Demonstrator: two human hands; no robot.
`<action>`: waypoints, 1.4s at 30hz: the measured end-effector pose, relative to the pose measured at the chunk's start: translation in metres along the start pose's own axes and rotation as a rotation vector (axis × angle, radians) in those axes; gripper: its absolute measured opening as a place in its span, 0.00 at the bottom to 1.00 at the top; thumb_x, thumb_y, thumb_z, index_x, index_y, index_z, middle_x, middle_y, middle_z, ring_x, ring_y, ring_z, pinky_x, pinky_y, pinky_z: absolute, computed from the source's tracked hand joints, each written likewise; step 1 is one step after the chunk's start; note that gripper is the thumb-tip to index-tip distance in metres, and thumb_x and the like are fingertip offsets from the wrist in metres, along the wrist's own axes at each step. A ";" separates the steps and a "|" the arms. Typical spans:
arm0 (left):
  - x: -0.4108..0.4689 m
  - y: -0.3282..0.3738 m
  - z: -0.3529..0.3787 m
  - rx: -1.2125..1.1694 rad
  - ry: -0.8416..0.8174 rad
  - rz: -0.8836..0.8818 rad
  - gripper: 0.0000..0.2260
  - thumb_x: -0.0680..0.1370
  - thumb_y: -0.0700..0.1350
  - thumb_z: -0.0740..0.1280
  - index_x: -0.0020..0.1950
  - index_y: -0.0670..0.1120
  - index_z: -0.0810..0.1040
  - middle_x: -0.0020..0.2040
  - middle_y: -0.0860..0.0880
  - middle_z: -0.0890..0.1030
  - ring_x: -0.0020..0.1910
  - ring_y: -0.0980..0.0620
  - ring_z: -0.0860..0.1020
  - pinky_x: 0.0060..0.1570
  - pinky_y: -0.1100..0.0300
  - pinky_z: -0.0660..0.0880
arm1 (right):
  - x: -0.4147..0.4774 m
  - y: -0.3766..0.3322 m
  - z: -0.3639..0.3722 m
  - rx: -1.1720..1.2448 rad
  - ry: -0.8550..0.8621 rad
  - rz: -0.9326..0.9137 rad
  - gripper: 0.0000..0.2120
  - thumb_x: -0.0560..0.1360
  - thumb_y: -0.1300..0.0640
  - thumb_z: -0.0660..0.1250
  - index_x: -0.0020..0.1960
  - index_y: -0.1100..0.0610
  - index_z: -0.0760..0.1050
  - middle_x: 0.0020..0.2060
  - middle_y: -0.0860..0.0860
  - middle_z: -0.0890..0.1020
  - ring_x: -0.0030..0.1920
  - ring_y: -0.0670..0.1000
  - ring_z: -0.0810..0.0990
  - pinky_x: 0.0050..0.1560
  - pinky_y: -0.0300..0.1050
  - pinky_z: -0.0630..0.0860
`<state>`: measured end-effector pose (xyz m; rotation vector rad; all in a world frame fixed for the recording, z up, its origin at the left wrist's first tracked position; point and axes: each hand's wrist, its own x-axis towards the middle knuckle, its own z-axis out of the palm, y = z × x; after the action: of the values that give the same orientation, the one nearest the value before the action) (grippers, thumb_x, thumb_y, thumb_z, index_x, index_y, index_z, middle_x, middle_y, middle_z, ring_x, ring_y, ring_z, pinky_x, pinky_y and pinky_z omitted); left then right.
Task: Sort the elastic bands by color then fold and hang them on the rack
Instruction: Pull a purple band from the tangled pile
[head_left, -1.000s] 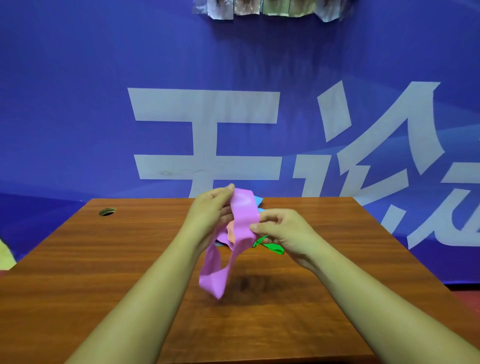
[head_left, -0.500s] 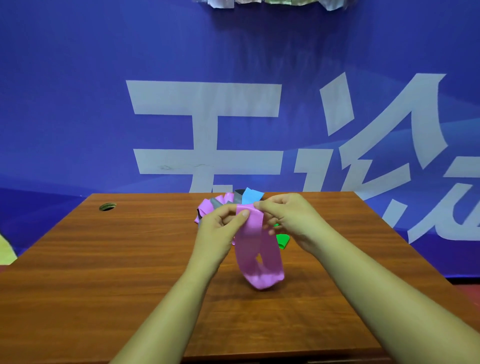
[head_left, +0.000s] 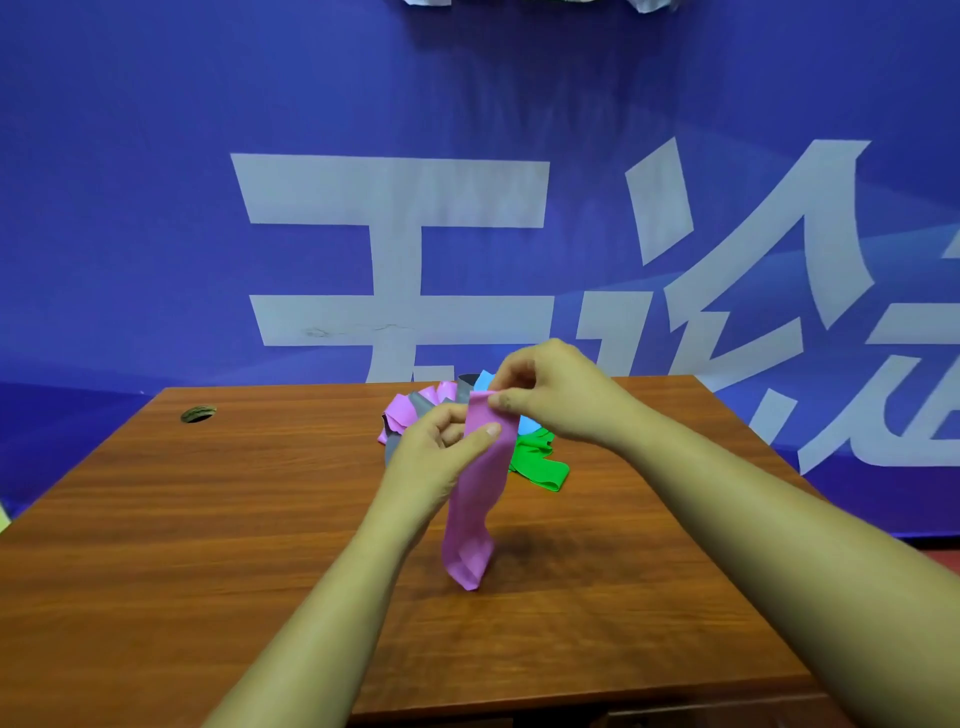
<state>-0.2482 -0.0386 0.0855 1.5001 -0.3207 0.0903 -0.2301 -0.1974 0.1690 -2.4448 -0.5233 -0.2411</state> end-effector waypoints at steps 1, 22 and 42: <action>0.000 -0.003 0.000 -0.013 -0.025 -0.039 0.09 0.76 0.40 0.71 0.56 0.42 0.79 0.46 0.47 0.86 0.45 0.53 0.82 0.47 0.58 0.78 | 0.004 -0.001 -0.003 -0.001 0.019 0.001 0.03 0.74 0.58 0.70 0.44 0.56 0.83 0.38 0.50 0.85 0.41 0.49 0.82 0.42 0.45 0.77; -0.039 -0.114 -0.063 -0.206 -0.011 -0.559 0.04 0.76 0.39 0.69 0.48 0.40 0.81 0.39 0.46 0.83 0.42 0.49 0.78 0.54 0.58 0.77 | 0.025 0.051 -0.020 0.492 0.344 0.438 0.04 0.77 0.64 0.65 0.44 0.61 0.78 0.40 0.56 0.80 0.39 0.51 0.78 0.39 0.44 0.77; 0.007 -0.150 -0.125 0.500 0.209 -0.440 0.05 0.77 0.36 0.68 0.50 0.42 0.73 0.31 0.45 0.82 0.27 0.50 0.79 0.30 0.61 0.73 | -0.041 0.187 0.127 0.331 0.286 0.787 0.07 0.72 0.63 0.70 0.35 0.58 0.80 0.33 0.52 0.79 0.38 0.51 0.76 0.38 0.42 0.69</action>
<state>-0.1845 0.0728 -0.0618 2.0045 0.2233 -0.0281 -0.1825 -0.2692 -0.0438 -2.0569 0.4903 -0.1474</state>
